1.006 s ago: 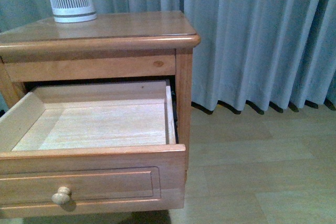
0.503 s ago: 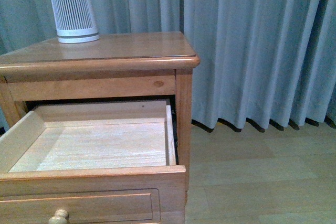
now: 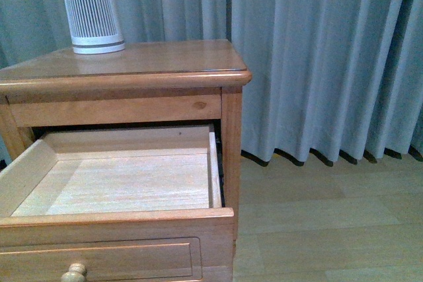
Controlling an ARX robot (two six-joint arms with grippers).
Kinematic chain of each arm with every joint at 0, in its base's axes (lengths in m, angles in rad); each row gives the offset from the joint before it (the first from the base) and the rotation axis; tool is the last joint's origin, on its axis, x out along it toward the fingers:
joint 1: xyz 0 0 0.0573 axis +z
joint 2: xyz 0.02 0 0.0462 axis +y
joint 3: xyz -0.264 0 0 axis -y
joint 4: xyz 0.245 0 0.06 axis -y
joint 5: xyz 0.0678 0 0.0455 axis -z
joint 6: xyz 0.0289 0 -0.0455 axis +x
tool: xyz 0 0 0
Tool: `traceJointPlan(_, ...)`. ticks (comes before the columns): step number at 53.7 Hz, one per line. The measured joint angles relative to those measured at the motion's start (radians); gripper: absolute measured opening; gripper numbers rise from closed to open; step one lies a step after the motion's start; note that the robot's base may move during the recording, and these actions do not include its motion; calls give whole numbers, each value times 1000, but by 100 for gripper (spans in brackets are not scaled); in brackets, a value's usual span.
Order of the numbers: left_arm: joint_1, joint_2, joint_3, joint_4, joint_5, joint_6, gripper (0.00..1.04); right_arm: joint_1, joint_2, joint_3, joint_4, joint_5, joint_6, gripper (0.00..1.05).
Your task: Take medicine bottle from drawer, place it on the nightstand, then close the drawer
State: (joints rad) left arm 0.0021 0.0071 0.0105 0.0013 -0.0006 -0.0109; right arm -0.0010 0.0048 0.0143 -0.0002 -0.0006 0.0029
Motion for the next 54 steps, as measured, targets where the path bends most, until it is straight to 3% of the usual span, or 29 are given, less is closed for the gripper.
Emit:
traceJointPlan(30,0,-2,0,-1,0,0,4,0,-1,0,0,0,0,98)
traceJointPlan(54,-1,-3,0,-2,-2,0,80,0,-1,0,-1,-3,0,98)
